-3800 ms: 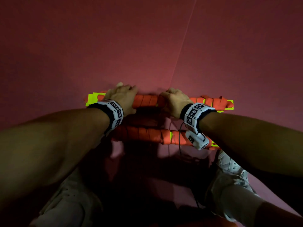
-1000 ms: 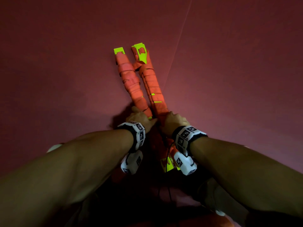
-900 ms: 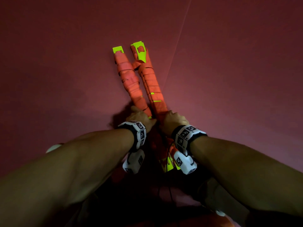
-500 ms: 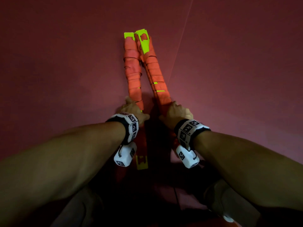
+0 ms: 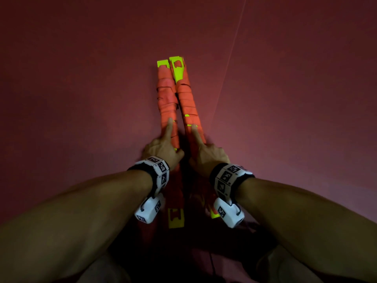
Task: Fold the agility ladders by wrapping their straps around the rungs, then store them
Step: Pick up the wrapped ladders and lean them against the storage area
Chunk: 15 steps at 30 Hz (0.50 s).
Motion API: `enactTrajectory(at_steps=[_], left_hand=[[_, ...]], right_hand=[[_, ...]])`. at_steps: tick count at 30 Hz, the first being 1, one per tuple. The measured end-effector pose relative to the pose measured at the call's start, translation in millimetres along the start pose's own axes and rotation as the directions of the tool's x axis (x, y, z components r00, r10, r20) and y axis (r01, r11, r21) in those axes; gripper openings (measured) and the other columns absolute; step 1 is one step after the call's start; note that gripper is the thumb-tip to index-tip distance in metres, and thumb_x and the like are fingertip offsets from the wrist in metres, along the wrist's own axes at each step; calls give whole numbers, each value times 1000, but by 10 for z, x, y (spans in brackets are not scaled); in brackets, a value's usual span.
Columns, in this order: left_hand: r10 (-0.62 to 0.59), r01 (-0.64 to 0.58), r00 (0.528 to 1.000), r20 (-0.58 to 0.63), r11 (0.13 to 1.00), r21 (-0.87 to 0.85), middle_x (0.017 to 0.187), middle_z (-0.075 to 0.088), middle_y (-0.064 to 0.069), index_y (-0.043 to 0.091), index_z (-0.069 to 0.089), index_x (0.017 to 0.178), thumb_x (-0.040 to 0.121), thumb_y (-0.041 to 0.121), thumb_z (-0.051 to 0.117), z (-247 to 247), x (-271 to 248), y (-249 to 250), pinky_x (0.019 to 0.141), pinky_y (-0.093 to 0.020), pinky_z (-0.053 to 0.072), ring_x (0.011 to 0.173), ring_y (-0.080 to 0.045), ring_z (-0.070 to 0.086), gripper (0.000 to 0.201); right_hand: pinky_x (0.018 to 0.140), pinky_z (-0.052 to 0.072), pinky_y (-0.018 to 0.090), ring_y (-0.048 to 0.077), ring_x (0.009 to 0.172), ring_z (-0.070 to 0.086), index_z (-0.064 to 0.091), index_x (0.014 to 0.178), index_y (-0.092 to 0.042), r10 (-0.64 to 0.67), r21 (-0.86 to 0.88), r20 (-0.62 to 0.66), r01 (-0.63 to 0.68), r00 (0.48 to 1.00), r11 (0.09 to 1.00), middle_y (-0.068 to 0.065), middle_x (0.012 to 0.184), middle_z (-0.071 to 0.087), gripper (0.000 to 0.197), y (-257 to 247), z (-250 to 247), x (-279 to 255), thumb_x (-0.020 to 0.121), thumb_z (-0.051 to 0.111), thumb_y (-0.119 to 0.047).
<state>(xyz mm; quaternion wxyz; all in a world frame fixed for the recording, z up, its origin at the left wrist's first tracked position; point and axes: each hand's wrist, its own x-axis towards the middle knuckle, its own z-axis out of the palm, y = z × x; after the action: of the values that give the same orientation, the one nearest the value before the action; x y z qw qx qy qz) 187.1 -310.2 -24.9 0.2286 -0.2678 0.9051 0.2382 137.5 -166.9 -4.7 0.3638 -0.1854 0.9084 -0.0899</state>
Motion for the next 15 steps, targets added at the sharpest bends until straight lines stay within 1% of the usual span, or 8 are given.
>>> enactTrajectory(at_steps=[1,3,5,8,10,12,15], left_hand=[[12,-12,1000,-3,1000,6,123,64,-21,43,-6,158,87,48,63,-115,48,17,91,-41,48,110,-40,62,99],[27,-27,999,-20,1000,10,127,62,-20,45,-3,158,88,48,61,-369,121,71,98,-43,44,117,-41,58,95],[28,-27,999,-44,999,27,129,60,-22,47,0,158,89,47,60,-674,165,162,102,-44,42,121,-43,55,91],[20,-17,997,-73,999,48,130,55,-27,51,1,157,91,48,60,-1168,183,349,104,-45,42,123,-47,51,88],[42,-37,996,-77,997,69,133,52,-29,50,1,157,91,50,61,-1531,149,496,107,-46,38,126,-48,48,89],[54,-48,997,-55,994,96,135,49,-31,49,1,158,90,51,63,-1931,47,670,108,-46,36,128,-48,46,91],[82,-77,996,-27,986,149,135,50,-30,47,6,158,88,53,63,-2668,-268,1045,107,-45,39,127,-49,47,90]], right_hand=[[85,48,47,48,106,61,-12,154,-41,-9,9,-10,9,1000,1000,24,121,61,88,-59,-83,43,94,52,-40],[86,48,47,47,106,61,-14,153,-42,2,19,-23,-1,1000,1000,25,117,62,90,-156,-257,154,93,54,-43],[86,48,46,46,109,60,-17,152,-43,37,23,-30,-36,999,999,24,119,61,95,-246,-484,265,92,56,-49],[90,49,46,46,116,57,-15,153,-45,92,62,-42,-89,995,994,23,125,58,101,-390,-967,292,88,62,-53],[93,49,45,46,117,56,-13,154,-45,114,94,-66,-108,991,990,23,127,56,102,-488,-1341,197,87,64,-50],[94,49,45,45,117,56,-13,154,-44,139,116,-84,-129,987,985,23,127,57,102,-605,-1736,-4,87,64,-49],[89,49,43,43,114,58,-10,155,-41,175,126,-103,-162,979,979,21,122,59,102,-825,-2475,-459,87,66,-48]])
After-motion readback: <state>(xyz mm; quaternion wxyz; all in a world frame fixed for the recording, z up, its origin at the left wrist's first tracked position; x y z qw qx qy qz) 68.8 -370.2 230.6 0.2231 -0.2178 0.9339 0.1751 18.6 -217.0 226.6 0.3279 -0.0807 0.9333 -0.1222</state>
